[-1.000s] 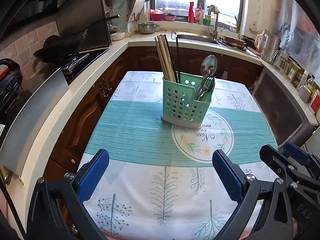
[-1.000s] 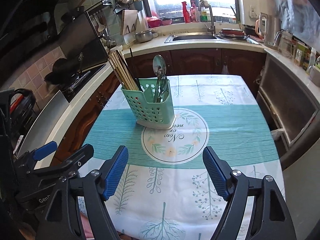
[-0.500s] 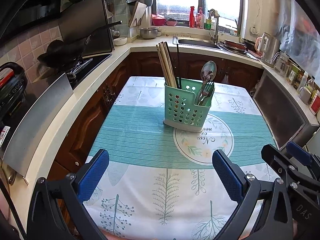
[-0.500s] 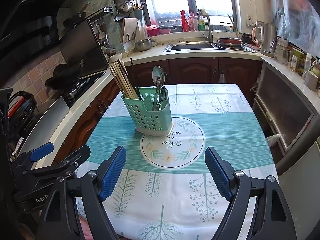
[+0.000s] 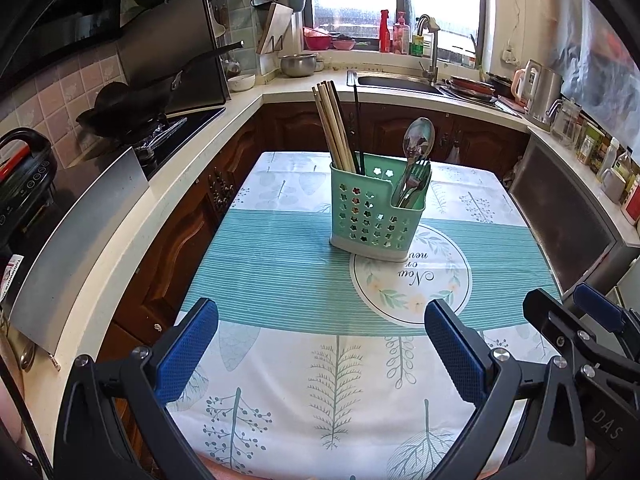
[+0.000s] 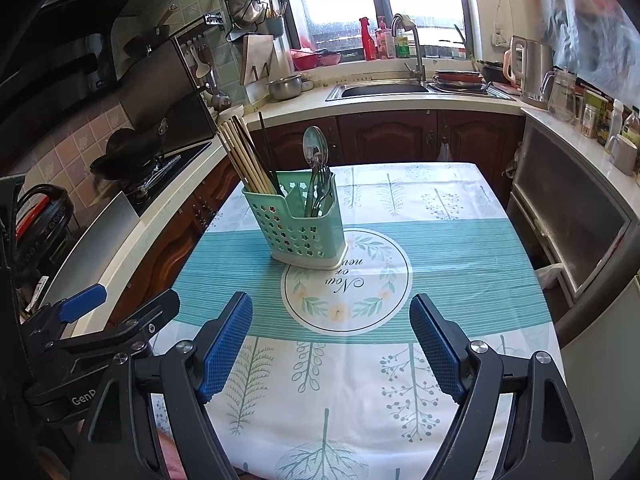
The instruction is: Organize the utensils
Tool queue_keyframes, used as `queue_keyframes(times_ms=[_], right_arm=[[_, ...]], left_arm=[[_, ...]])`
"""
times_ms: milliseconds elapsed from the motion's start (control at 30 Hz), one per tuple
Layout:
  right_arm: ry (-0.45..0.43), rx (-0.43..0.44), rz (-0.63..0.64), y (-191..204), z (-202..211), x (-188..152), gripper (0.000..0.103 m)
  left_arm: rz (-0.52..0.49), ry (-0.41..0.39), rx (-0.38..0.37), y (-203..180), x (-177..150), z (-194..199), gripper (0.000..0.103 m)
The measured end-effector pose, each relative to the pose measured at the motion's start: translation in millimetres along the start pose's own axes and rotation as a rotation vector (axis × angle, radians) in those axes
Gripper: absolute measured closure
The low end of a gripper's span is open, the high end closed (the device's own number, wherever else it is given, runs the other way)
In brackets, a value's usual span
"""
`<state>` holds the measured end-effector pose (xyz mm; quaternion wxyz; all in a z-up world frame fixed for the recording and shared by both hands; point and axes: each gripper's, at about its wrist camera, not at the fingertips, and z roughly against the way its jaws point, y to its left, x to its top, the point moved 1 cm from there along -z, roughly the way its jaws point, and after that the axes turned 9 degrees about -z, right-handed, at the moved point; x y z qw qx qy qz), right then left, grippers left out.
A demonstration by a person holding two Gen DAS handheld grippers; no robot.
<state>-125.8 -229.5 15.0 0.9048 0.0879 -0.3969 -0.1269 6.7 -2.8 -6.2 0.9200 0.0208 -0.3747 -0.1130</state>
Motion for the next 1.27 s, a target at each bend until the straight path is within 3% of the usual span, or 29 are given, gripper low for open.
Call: queue_keyframes(times_ms=[1267], right_arm=[[0.064,-0.006,-0.004,3.0,-37.7,0.8,0.021]], left_arm=[[0.007,0.060,-0.011,8.7,-5.5,-14.3,0.001]])
